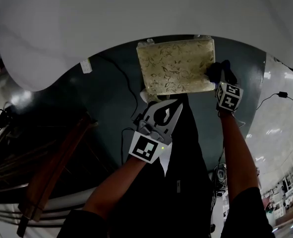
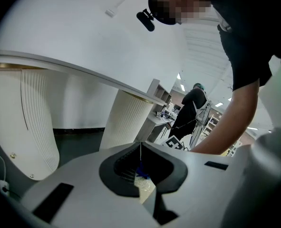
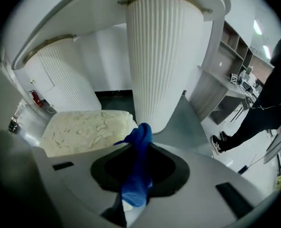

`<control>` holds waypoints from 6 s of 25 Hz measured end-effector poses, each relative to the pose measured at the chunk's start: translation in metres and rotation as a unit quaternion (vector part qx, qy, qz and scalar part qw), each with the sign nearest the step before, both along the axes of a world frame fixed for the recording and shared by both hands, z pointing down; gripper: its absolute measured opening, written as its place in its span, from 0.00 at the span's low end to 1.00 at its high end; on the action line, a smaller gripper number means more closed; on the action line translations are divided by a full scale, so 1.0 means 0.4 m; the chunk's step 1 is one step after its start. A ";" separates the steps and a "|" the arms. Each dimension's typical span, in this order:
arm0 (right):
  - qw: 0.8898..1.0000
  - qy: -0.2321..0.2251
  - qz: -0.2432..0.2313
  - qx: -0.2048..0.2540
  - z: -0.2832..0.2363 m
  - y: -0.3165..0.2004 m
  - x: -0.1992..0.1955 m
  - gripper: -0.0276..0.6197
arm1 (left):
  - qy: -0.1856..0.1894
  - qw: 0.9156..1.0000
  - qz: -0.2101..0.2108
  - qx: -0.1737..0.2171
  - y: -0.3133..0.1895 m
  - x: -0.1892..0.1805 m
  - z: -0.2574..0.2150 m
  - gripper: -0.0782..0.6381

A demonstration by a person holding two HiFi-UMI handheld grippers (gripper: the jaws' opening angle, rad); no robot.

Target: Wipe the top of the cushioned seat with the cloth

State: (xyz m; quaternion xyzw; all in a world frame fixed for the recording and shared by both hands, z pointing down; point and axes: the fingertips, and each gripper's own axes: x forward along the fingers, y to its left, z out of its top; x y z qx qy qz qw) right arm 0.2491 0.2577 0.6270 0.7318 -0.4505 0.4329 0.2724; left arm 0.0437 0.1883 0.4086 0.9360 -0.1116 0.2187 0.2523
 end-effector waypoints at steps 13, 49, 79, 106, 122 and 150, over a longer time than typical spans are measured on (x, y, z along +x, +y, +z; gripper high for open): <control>0.984 -0.049 -0.068 0.158 -0.315 -0.137 -0.378 0.20 | -0.011 0.997 -0.075 0.027 -0.091 -0.227 -0.043 0.14; 0.949 -0.052 -0.311 -0.021 0.044 -0.199 -0.831 0.20 | -0.025 0.978 -0.204 -0.026 -0.079 -0.571 0.059 0.14; 0.973 -0.041 -0.228 -0.024 0.036 -0.038 -0.522 0.20 | -0.006 0.992 -0.102 -0.069 0.077 -0.258 0.035 0.14; 0.987 -0.043 -0.155 0.003 0.041 0.062 -0.287 0.20 | -0.013 0.997 -0.023 -0.078 0.137 -0.041 0.083 0.14; 0.992 -0.016 -0.119 -0.050 0.113 0.134 -0.145 0.20 | 0.001 0.997 0.009 -0.077 0.151 0.076 0.040 0.14; 0.951 -0.020 -0.070 0.301 -1.192 -0.154 -0.409 0.19 | 0.025 0.997 -0.062 0.037 -0.155 -0.176 -0.626 0.13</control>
